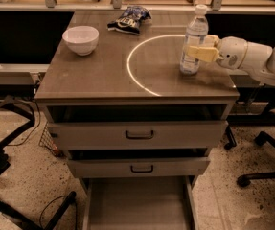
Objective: Place blue plastic bottle upright
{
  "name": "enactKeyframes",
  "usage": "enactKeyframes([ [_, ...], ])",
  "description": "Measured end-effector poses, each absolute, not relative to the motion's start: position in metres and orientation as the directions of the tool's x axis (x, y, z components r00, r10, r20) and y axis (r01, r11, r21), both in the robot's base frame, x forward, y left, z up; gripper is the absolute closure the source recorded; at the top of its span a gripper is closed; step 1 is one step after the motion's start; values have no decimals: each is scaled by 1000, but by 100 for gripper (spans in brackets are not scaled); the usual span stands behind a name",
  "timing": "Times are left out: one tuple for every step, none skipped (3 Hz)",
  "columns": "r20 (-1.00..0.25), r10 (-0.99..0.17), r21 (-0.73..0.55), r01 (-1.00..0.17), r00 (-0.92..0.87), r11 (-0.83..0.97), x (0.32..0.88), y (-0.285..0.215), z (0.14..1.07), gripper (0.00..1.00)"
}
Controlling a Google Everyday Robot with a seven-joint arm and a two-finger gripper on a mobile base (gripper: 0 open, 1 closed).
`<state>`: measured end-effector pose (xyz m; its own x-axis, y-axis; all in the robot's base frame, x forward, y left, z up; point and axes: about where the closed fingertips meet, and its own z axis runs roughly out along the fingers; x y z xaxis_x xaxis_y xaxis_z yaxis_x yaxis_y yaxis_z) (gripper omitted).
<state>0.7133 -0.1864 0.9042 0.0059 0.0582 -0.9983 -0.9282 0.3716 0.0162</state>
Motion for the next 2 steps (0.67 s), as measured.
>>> enactKeyframes([
  [-998, 59, 16, -930, 6, 368, 714, -184, 904, 28],
  [-998, 60, 17, -932, 5, 362, 714, -179, 905, 0],
])
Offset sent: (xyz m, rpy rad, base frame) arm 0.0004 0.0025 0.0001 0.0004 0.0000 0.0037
